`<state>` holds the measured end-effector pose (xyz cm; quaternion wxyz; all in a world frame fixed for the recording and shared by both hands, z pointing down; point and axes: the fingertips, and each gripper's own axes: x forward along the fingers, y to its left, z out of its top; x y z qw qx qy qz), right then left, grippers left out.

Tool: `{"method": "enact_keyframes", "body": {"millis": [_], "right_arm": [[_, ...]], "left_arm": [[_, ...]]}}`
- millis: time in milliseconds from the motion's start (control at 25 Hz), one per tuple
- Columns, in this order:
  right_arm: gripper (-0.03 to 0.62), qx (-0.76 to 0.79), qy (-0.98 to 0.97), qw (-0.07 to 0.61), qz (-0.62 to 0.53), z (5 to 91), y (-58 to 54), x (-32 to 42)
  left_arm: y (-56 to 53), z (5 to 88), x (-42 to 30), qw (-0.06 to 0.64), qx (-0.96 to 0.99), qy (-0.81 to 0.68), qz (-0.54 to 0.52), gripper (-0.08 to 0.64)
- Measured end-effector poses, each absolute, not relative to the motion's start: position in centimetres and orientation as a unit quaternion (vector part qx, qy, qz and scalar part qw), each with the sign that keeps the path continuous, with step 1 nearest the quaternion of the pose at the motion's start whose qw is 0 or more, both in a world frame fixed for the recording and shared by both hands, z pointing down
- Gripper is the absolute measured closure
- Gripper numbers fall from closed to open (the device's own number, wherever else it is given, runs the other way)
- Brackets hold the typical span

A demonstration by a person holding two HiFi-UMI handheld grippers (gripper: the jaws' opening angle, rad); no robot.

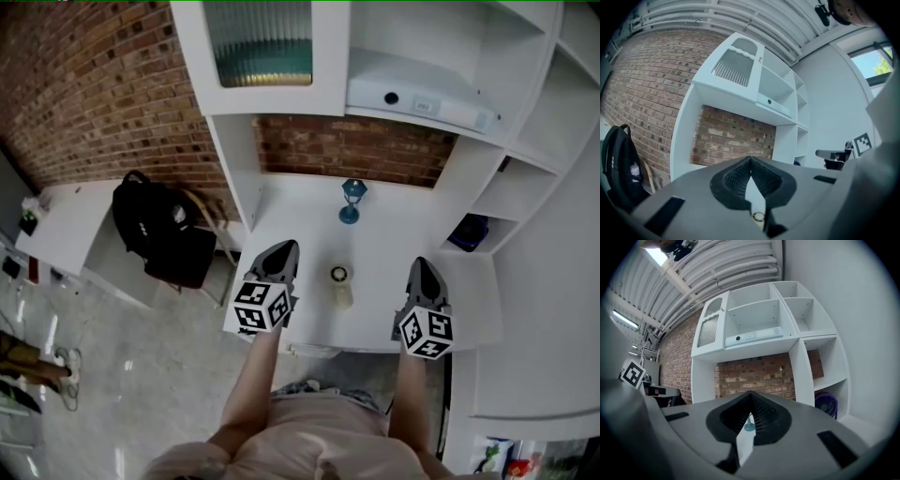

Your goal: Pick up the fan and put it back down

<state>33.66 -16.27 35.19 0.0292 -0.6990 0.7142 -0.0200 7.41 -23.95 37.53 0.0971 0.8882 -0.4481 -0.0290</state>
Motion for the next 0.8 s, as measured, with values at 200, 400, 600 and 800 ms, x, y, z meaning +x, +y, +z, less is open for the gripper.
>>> {"method": "enact_keyframes", "body": {"millis": [200, 400, 600, 800], "right_arm": [[0.578, -0.697, 0.716, 0.024, -0.015, 35.1, -15.9, 33.4], [0.578, -0.699, 0.714, 0.028, -0.013, 35.1, -15.4, 33.4], [0.578, -0.7, 0.713, 0.024, -0.017, 35.4, -15.0, 33.7], [0.578, -0.704, 0.71, 0.022, -0.018, 35.7, -14.6, 33.9]], "left_arm": [[-23.5, 37.5, 7.6, 0.097, 0.891, -0.443, -0.034, 0.532], [-23.0, 37.7, 7.6, 0.097, 0.892, -0.439, -0.033, 0.532], [-22.8, 37.8, 7.6, 0.101, 0.891, -0.441, -0.034, 0.532], [-22.4, 37.7, 7.5, 0.099, 0.891, -0.441, -0.037, 0.532]]}}
